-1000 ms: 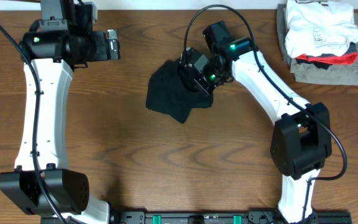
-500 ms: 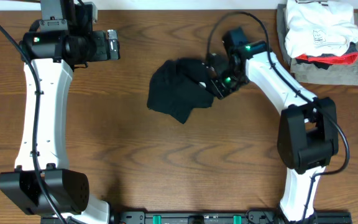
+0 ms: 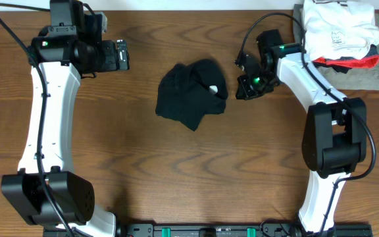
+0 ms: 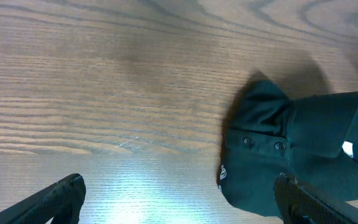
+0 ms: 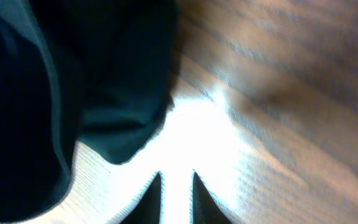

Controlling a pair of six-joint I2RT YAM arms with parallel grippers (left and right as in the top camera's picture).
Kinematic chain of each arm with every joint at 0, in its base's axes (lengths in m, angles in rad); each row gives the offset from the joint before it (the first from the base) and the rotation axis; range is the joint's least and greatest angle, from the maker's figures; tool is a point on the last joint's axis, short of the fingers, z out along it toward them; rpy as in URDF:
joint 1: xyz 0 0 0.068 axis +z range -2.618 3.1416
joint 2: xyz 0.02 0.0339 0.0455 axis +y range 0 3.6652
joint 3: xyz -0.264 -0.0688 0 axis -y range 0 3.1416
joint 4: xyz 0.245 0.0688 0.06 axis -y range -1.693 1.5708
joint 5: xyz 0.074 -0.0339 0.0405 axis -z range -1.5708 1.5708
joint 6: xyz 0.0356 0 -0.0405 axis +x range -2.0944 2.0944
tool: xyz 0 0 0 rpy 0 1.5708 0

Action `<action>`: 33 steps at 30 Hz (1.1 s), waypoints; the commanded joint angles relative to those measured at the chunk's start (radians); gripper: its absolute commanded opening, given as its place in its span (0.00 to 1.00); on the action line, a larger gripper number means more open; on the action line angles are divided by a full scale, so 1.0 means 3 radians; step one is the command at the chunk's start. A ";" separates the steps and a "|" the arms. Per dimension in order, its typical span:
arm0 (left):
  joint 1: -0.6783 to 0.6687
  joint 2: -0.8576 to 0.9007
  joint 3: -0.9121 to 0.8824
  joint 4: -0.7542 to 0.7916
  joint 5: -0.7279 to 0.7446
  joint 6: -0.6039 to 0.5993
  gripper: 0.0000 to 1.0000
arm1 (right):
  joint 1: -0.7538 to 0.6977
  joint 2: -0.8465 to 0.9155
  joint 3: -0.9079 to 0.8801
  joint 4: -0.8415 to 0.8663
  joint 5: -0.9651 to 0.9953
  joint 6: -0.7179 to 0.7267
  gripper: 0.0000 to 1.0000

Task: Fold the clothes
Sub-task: 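Grasp the black T-shirt bundle's right side with the right gripper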

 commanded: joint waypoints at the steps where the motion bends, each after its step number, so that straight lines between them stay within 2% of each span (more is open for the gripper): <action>1: 0.0013 0.0036 -0.0022 0.0014 -0.0043 0.0032 0.98 | 0.0017 -0.0134 0.0187 0.0085 -0.0263 -0.0136 0.42; 3: 0.0015 0.0036 -0.0022 0.0029 -0.0042 0.0032 0.98 | 0.0027 -0.0145 0.0359 0.0169 -0.0223 -0.0158 0.59; 5: 0.0015 0.0036 -0.0022 0.0036 -0.0042 0.0032 0.98 | 0.0042 -0.0145 0.0437 0.0276 -0.0207 -0.0158 0.65; 10: 0.0015 0.0036 -0.0022 0.0037 -0.0042 0.0032 0.98 | 0.0155 -0.0064 0.0441 0.0404 -0.0254 -0.0155 0.68; 14: 0.0015 0.0036 -0.0022 0.0039 -0.0042 0.0032 0.98 | 0.0261 0.0106 0.0441 0.0412 -0.0306 -0.0155 0.66; 17: 0.0015 0.0036 -0.0022 0.0039 -0.0042 0.0032 0.98 | 0.0336 0.0253 0.0441 0.0437 -0.0370 -0.0156 0.61; 19: 0.0015 0.0036 -0.0022 0.0038 -0.0042 0.0032 0.98 | 0.0369 0.0337 0.0441 0.0479 -0.0389 -0.0154 0.51; 22: 0.0015 0.0036 -0.0022 0.0038 -0.0042 0.0032 0.98 | 0.0370 0.0351 0.0446 0.0540 -0.0388 -0.0117 0.18; 24: 0.0015 0.0036 -0.0022 0.0038 -0.0042 0.0032 0.98 | 0.0352 0.0343 0.0510 0.0512 -0.0387 -0.0064 0.01; 33: 0.0015 0.0036 -0.0022 0.0039 -0.0042 0.0032 0.98 | 0.0278 0.0340 0.1240 -0.0195 -0.0366 0.0024 0.01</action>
